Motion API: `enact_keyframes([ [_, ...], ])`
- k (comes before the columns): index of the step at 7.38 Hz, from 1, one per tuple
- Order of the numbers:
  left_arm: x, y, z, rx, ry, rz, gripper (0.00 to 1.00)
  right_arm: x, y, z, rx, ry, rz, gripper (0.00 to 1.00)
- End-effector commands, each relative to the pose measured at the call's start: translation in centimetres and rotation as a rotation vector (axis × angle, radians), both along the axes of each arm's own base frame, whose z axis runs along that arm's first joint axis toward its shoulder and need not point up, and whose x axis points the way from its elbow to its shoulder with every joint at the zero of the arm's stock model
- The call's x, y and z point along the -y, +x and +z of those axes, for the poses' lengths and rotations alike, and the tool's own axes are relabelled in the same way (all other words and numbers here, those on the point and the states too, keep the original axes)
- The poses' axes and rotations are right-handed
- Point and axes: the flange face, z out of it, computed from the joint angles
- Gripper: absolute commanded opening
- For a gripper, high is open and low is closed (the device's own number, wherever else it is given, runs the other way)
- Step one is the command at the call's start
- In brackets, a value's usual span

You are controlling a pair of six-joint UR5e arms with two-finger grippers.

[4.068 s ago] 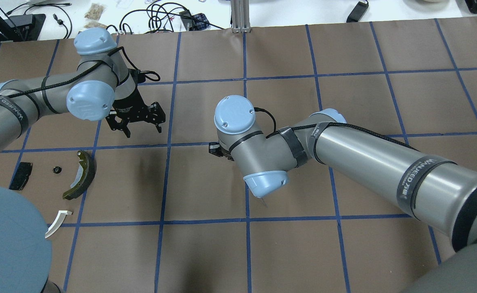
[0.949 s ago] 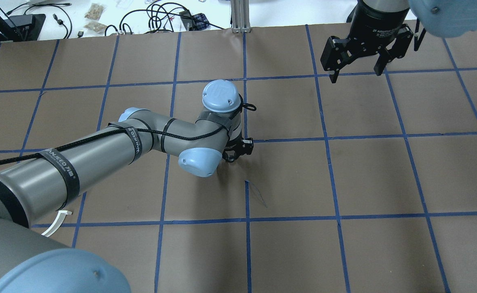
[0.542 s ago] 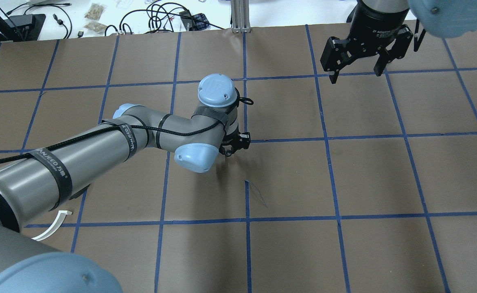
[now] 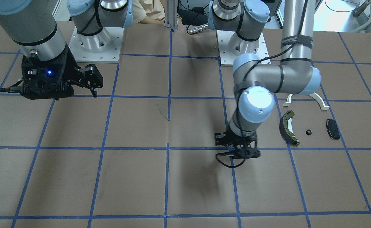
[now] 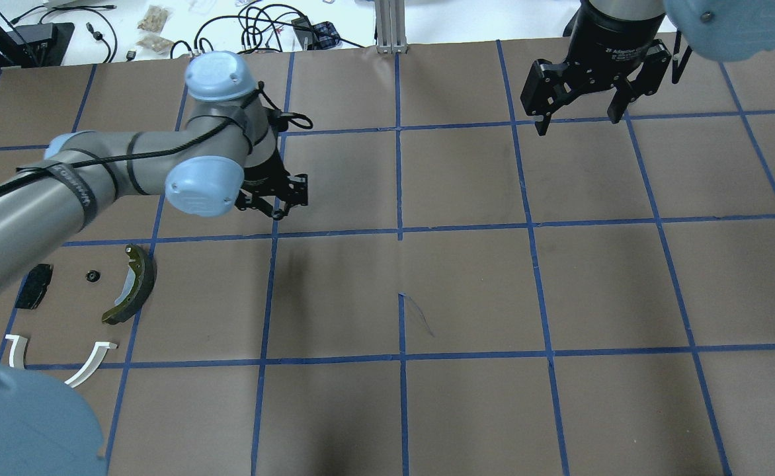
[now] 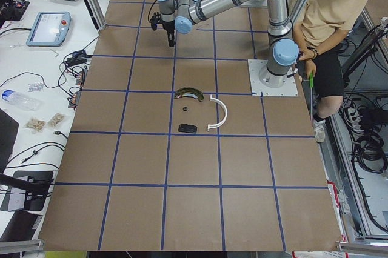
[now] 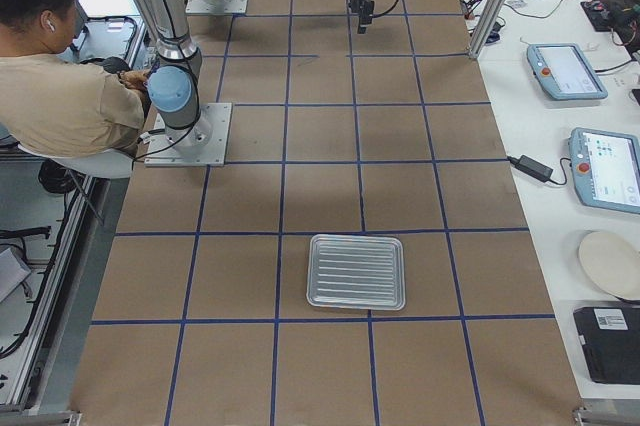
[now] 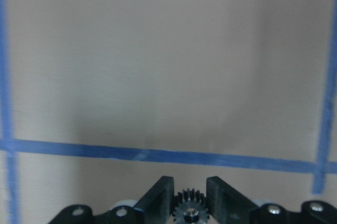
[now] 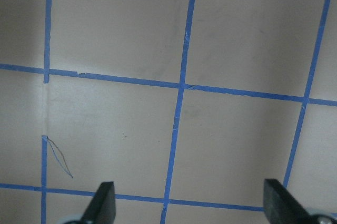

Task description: Place bearing gear from tray to pile

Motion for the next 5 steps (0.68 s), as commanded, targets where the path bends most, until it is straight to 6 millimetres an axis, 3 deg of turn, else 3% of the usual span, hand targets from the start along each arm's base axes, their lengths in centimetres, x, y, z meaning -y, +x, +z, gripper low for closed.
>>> enact_keyframes([
  [1,-0.4,12.9,-0.8,0.061,0.091,-0.096,0.00,0.0,0.0,0.0,0.000,0.000,0.001,1.00],
  [3,-1.0,20.6,-1.6,0.048,0.117,-0.140,0.00,0.0,0.0,0.0,-0.001,0.000,0.001,1.00],
  [5,-1.5,26.6,-2.0,0.031,0.127,-0.147,0.00,0.0,0.0,0.0,-0.001,0.001,0.008,1.00],
])
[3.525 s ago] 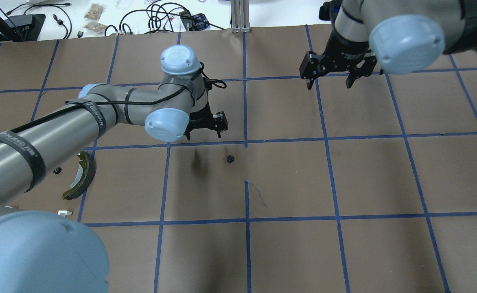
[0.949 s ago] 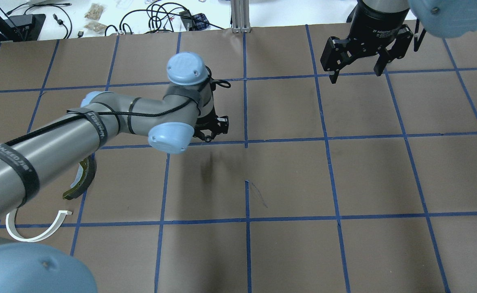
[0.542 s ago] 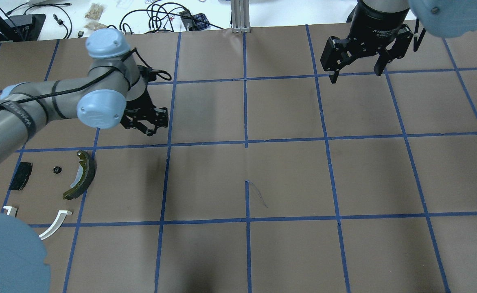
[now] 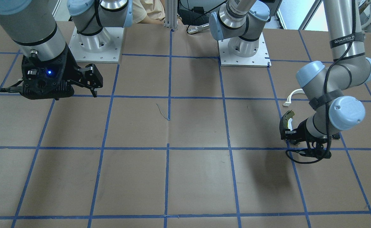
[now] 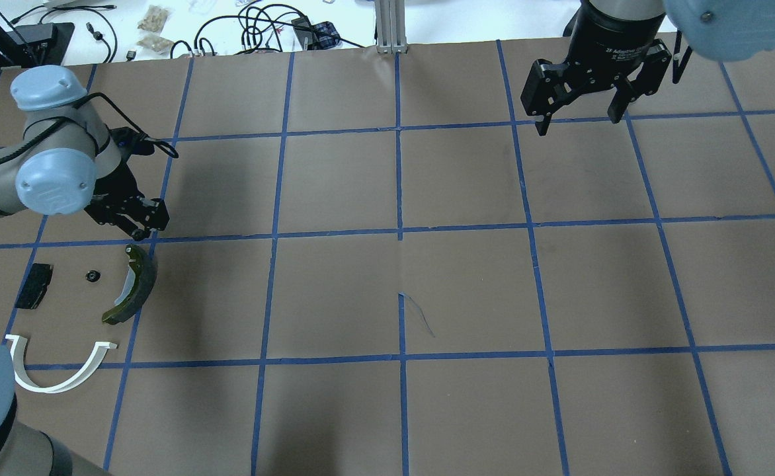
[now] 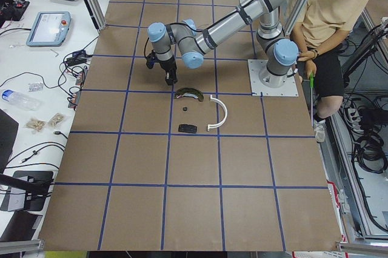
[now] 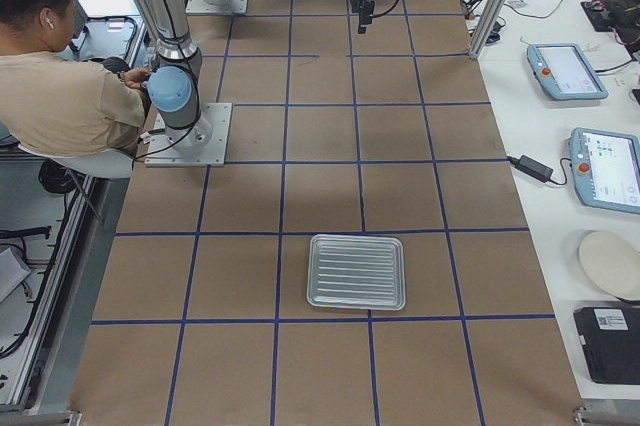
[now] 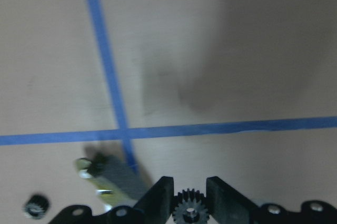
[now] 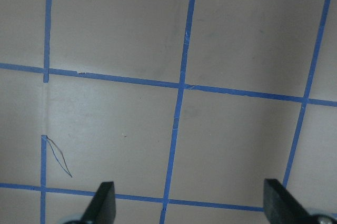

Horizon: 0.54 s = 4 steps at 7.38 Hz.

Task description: Place bearing gear from tray to pile

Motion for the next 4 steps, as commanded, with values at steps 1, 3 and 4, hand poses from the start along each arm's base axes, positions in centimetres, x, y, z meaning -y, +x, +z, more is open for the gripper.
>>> enact_keyframes([
  [1,-1.3,4.8,-0.9,0.013,0.036,0.013,0.00,0.0,0.0,0.0,0.000,-0.001,0.005,1.00],
  [3,-2.9,8.3,-0.8,0.008,0.052,0.073,0.00,0.0,0.0,0.0,0.000,0.000,0.008,1.00],
  [4,-4.8,10.1,-1.3,0.011,0.075,0.113,0.00,0.0,0.0,0.0,0.000,-0.001,0.008,1.00],
])
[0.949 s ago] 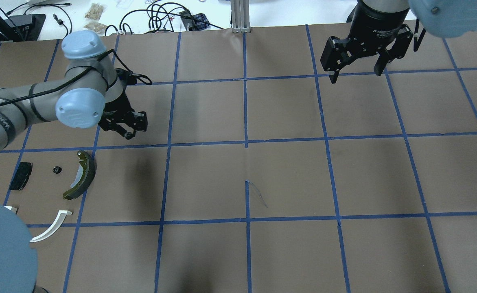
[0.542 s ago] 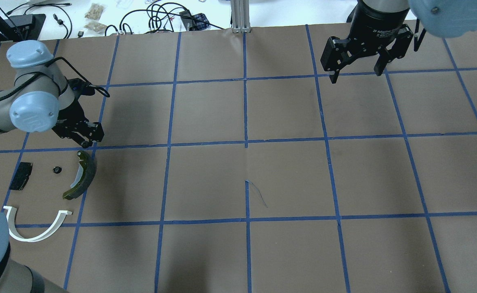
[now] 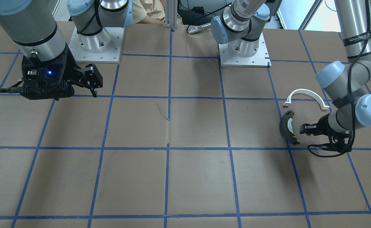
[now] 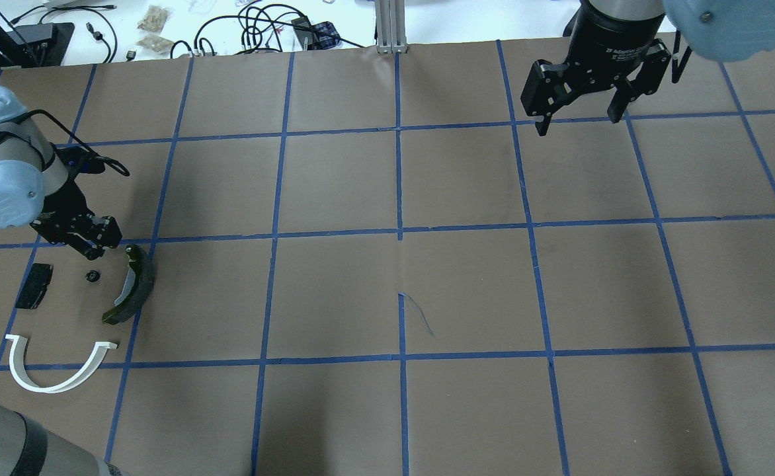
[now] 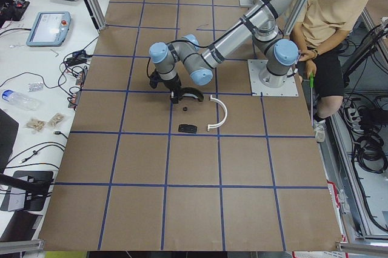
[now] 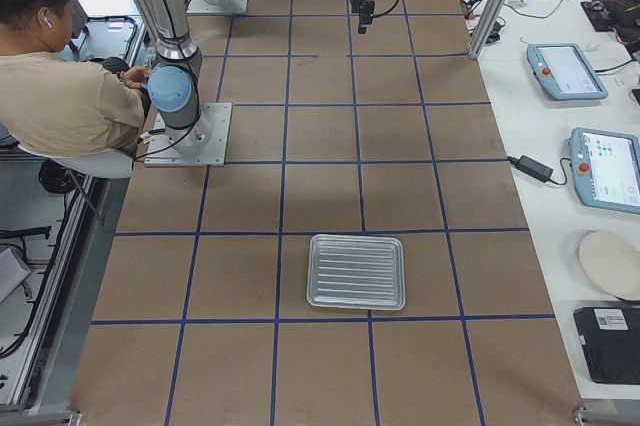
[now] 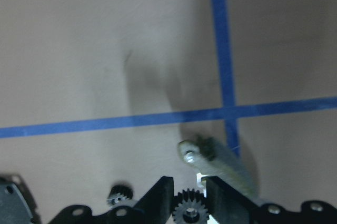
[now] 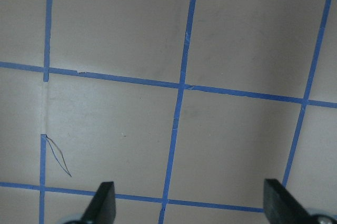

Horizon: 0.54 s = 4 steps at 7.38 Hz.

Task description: Place bearing gear from tray to pile

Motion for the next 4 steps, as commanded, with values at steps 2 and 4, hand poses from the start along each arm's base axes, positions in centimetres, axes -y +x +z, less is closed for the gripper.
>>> enact_keyframes([
  [2,-2.9,4.1,-1.5,0.008,-0.002,0.050,0.00,0.0,0.0,0.0,0.000,0.001,0.004,1.00],
  [4,-2.3,4.7,-1.7,0.015,-0.039,0.003,0.00,0.0,0.0,0.0,0.000,0.001,0.004,1.00],
])
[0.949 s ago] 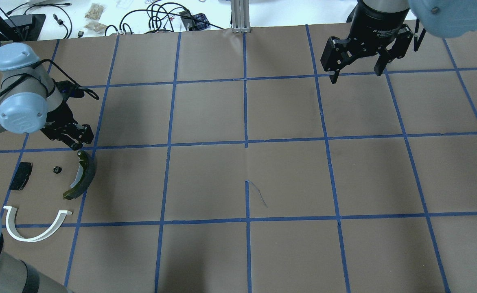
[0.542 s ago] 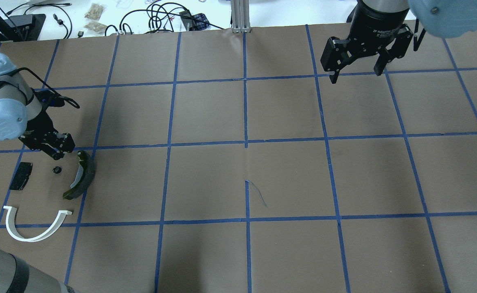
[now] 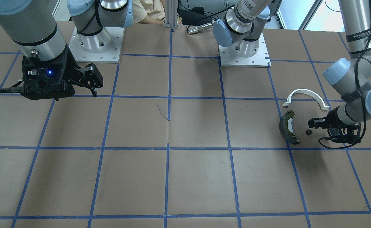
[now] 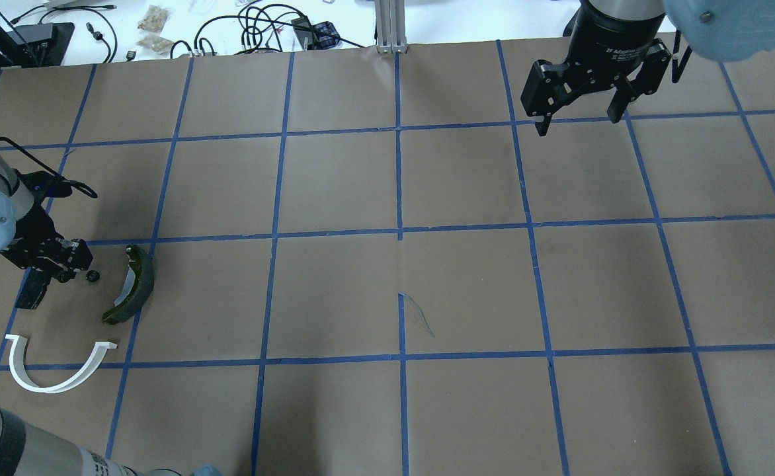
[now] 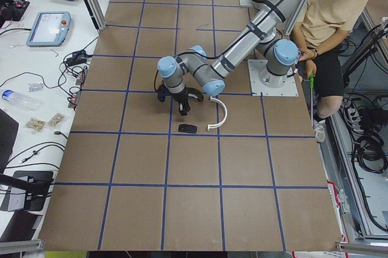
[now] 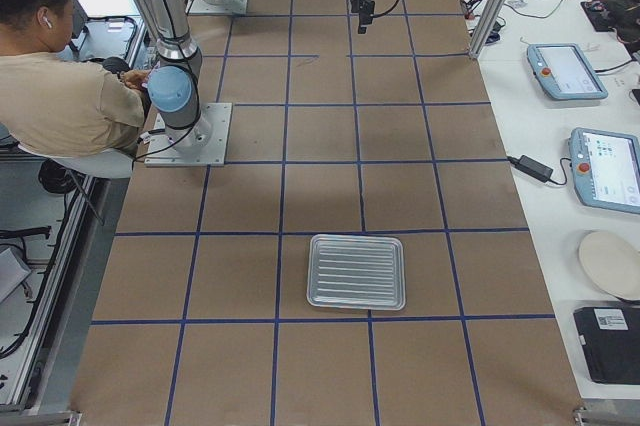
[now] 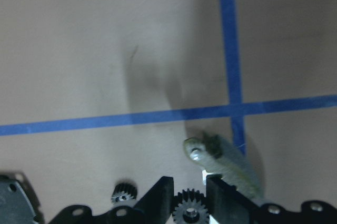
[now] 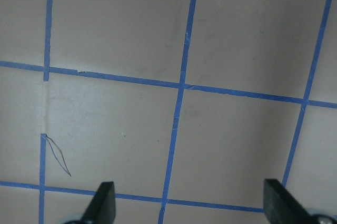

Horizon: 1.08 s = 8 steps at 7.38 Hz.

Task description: Place bearing gear from tray to pile

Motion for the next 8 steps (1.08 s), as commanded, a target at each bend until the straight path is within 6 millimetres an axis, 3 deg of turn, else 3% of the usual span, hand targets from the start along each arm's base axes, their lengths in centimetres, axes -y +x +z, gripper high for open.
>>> enact_keyframes([
  [1,0.6,0.5,-0.2,0.009,-0.030,-0.018,0.00,0.0,0.0,0.0,0.000,0.002,0.000,1.00],
  [2,0.6,0.4,-0.3,0.006,-0.029,-0.018,0.37,0.0,0.0,0.0,0.000,0.002,0.000,1.00],
  [3,0.7,0.3,-0.5,0.002,-0.030,-0.019,0.91,0.0,0.0,0.0,0.000,0.002,0.000,1.00],
  [4,0.7,0.1,-0.6,-0.002,-0.028,-0.023,1.00,0.0,0.0,-0.1,0.000,0.003,0.002,1.00],
  [5,0.9,-0.1,-0.5,0.000,-0.031,-0.028,1.00,0.0,0.0,0.0,0.000,0.002,0.002,1.00],
  [6,1.3,-0.7,0.9,0.012,-0.046,-0.044,1.00,0.0,0.0,-0.1,0.000,0.003,0.002,1.00],
  [7,2.6,-2.8,4.0,0.032,-0.079,-0.088,1.00,0.0,0.0,0.0,0.000,0.002,0.002,1.00],
  [8,3.7,-7.1,7.5,0.012,-0.045,-0.135,1.00,0.0,0.0,0.0,0.000,0.002,0.002,1.00],
])
